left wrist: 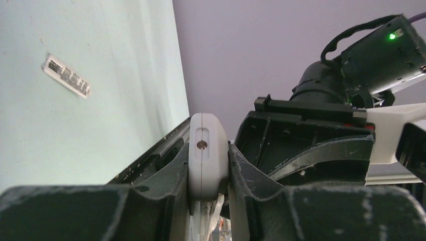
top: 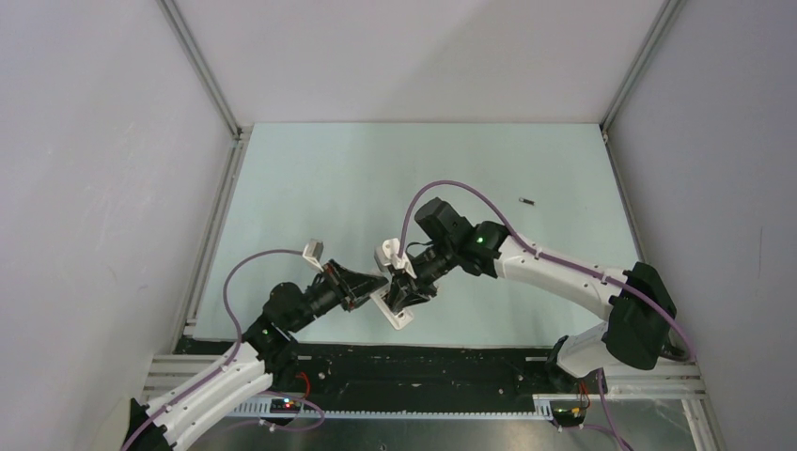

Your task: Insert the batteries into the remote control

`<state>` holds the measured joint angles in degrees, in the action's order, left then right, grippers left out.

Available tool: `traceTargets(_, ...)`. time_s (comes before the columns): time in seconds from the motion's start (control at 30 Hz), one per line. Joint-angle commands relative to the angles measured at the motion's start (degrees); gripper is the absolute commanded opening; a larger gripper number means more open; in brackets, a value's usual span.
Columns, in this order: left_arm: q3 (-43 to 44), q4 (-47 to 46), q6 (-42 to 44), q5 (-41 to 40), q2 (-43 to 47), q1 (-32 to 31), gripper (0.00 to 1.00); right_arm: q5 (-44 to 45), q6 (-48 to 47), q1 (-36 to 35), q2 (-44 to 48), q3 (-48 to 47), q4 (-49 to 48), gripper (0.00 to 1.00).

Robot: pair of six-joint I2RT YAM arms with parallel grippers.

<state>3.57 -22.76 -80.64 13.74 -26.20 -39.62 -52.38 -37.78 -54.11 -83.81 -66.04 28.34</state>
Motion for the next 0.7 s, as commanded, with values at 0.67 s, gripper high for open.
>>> traceTargets(0.67,5.25,-12.22,0.34,5.20,2.31,-0.55,0.00,4.23,-1.87,-1.49,4.37,-0.95,-3.24,0.27)
